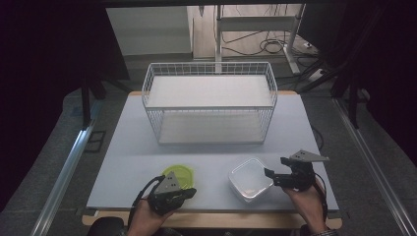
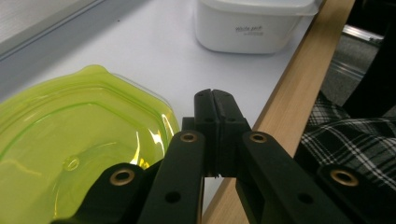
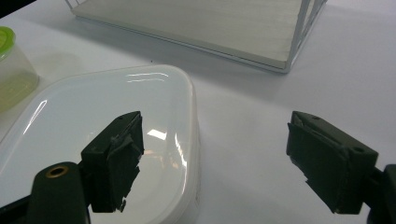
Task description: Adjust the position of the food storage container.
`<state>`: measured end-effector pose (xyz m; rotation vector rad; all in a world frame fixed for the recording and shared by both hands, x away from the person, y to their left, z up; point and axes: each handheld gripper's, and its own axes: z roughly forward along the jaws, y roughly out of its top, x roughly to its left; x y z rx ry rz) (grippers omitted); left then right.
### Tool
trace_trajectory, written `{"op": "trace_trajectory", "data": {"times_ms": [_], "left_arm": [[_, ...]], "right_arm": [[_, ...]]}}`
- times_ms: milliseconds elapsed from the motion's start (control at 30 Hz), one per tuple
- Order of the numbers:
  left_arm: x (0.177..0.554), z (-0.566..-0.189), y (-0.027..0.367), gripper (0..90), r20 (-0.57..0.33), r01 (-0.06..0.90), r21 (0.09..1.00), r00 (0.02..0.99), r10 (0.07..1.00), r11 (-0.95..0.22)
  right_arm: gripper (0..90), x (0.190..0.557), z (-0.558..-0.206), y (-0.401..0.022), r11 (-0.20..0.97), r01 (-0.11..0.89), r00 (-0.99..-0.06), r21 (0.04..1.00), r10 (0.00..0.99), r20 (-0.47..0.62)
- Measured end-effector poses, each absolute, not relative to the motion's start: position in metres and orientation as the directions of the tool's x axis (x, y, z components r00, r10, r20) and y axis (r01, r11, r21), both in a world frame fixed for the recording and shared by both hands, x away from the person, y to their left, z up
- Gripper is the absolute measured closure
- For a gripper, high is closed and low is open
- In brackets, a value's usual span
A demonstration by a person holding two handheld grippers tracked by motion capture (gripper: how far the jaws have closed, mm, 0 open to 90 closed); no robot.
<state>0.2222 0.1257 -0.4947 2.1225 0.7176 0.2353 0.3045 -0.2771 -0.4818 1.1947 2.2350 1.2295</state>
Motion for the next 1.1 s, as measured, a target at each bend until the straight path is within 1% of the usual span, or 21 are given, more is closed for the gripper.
{"op": "trace_trajectory", "data": {"times_ms": [167,433,867,1100], "left_arm": [[0.226,-0.499,0.124,90.0,-0.083,0.434,0.768,0.797,0.598,-0.472],[0.235,-0.502,0.132,90.0,-0.09,0.474,0.755,0.76,0.644,-0.453],[0.254,-0.505,0.162,90.0,-0.11,0.53,0.764,0.671,0.733,-0.37],[0.262,-0.506,0.18,90.0,-0.109,0.548,0.762,0.633,0.766,-0.345]], "right_arm": [[19.5,0.305,-0.482,-0.277,0.28,0.517,-0.598,0.809,0.794,0.108],[19.7,0.305,-0.482,-0.277,0.283,0.518,-0.599,0.808,0.794,0.106],[20.0,0.305,-0.483,-0.276,0.291,0.521,-0.601,0.802,0.792,0.103],[20.5,0.305,-0.483,-0.276,0.291,0.521,-0.604,0.802,0.79,0.106]]}}
